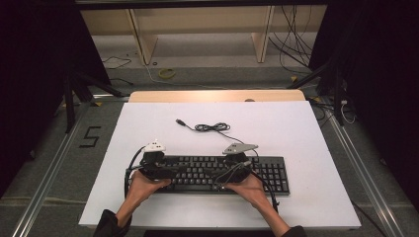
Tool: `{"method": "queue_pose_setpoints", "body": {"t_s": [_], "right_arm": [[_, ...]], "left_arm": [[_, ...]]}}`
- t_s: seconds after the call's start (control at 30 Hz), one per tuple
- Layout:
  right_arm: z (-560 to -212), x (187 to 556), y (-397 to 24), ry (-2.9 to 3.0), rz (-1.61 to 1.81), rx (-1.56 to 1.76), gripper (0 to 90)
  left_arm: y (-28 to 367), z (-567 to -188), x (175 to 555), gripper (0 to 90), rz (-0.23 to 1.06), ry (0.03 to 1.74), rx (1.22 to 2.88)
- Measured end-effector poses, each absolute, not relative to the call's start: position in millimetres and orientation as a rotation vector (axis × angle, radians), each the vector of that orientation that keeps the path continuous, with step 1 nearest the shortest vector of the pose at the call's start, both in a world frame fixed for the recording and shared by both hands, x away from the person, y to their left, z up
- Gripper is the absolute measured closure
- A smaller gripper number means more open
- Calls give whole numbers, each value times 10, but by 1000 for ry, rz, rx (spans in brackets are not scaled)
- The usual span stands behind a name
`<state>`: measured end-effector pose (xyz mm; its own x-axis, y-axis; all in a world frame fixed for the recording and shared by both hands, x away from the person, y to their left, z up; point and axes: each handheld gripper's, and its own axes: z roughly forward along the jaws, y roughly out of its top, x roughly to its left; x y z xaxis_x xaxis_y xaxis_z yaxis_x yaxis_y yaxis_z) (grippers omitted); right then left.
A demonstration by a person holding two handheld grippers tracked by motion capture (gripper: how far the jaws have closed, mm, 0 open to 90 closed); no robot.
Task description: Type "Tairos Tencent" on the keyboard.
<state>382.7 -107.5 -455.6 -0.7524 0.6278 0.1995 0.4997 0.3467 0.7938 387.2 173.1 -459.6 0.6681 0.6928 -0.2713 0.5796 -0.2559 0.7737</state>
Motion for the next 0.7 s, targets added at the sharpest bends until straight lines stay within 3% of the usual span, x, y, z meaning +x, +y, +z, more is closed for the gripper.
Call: {"method": "queue_pose_setpoints", "body": {"t_s": [0.27,0.7], "right_arm": [[-4577,3857,-1062,2474,1352,1041,396],[-4615,3895,-1019,2501,1263,1039,752]], "left_arm": [[1781,-4566,3838,350,156,974,1912],[1904,-4534,3745,343,158,961,1866]]}}
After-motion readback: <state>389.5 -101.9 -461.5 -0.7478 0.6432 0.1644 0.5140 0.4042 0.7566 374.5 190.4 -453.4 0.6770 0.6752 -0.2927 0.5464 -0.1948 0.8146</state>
